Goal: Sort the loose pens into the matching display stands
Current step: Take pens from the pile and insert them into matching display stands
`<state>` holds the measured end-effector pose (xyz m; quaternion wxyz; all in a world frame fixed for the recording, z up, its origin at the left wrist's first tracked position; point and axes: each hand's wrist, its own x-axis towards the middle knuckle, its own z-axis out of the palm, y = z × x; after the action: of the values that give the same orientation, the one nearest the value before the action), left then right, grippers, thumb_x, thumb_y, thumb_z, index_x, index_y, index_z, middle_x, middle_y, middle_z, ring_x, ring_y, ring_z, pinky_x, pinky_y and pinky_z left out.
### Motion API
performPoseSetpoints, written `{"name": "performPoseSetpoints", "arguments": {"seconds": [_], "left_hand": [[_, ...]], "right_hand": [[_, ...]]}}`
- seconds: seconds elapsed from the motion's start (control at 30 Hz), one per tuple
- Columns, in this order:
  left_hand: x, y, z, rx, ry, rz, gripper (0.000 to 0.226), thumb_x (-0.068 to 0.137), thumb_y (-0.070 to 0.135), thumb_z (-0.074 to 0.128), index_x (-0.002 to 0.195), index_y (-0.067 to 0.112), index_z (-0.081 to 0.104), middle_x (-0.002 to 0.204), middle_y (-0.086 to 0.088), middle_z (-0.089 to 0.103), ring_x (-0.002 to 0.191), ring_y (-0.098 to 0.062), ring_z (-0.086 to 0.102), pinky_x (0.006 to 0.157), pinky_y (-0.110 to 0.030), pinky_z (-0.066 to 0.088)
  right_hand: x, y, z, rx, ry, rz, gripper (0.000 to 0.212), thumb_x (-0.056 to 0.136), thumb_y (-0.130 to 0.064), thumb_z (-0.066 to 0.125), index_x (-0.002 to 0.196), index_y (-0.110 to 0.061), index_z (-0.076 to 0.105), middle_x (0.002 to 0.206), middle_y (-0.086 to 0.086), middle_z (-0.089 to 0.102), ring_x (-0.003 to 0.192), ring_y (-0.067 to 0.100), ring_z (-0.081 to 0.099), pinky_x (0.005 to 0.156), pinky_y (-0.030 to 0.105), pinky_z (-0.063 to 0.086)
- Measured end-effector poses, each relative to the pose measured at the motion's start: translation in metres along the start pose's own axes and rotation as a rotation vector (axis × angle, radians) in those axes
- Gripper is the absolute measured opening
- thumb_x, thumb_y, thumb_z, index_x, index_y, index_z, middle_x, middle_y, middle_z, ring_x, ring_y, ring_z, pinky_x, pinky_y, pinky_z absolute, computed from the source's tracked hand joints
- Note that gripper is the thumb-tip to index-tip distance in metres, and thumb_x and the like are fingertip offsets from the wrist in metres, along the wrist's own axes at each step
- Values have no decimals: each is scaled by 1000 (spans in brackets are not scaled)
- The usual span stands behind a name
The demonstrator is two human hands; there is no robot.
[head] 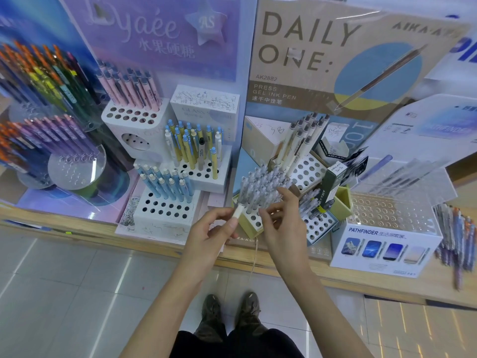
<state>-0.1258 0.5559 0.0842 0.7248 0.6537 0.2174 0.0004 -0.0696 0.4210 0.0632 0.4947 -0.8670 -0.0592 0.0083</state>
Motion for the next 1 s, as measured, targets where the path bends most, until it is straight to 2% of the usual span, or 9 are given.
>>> {"name": "performPoseSetpoints", "arguments": {"seconds": [0.1,0.2,0.33,0.47,0.6,0.7,0.77,0.9,1.0], "left_hand": [[0,2,3,-28,-79,8,21,84,0,64,97,17,65,87,3,63,72,-3,61,66,-15,48],[3,7,7,-36,-120,20,18,79,-2,67,90,11,60,88,-4,63,77,-8,62,68,-16,51],[15,21,18,3,-184,80,19,79,2,70,91,14,60,90,4,67,86,-8,65,77,-21,53],[35,27,32,399,-168,356,21,86,22,67,104,30,60,118,18,55,114,5,49,99,-14,35],[58,13,49,799,-94,593,50,87,46,47,128,21,57,143,6,39,132,-10,31,109,-33,22],[66,-7,57,1068,-71,606,60,90,54,27,146,31,32,157,5,10,144,-17,4,115,-45,10],[68,-18,58,1180,-47,576,60,93,54,23,148,35,15,157,5,3,145,-18,-2,115,-48,10],[69,-27,58,1262,11,628,58,94,45,31,149,31,19,155,-2,23,142,-24,13,109,-50,21],[71,-26,59,1227,27,664,59,92,36,49,146,29,26,153,-4,30,140,-25,18,107,-49,28]], "right_hand": [[-8,-20,-16,359,-204,140,22,81,-40,67,102,-33,64,82,-11,63,70,13,59,66,32,51],[-8,-31,-23,490,-276,177,5,84,-19,70,89,-21,71,72,-3,64,63,10,58,62,27,49],[4,-38,-45,482,-94,143,10,83,-11,72,75,-18,70,75,17,65,58,15,55,56,28,46],[29,-44,-88,385,193,57,4,85,-12,68,83,-16,69,68,4,67,57,11,60,57,27,51],[59,-36,-111,288,391,-8,6,87,-21,67,84,-26,67,72,-3,68,68,17,64,69,42,56],[75,-28,-106,165,391,-66,11,89,-25,66,83,-34,63,80,0,68,76,22,65,74,46,54],[81,-22,-99,115,354,-91,6,90,-23,65,88,-29,64,84,1,67,79,17,64,75,41,55],[86,-10,-91,25,321,-151,3,89,-19,64,91,-16,66,83,3,64,78,14,62,69,10,44],[90,-6,-85,-106,252,-171,13,89,-18,65,94,-7,69,84,4,64,75,11,57,67,9,40]]}}
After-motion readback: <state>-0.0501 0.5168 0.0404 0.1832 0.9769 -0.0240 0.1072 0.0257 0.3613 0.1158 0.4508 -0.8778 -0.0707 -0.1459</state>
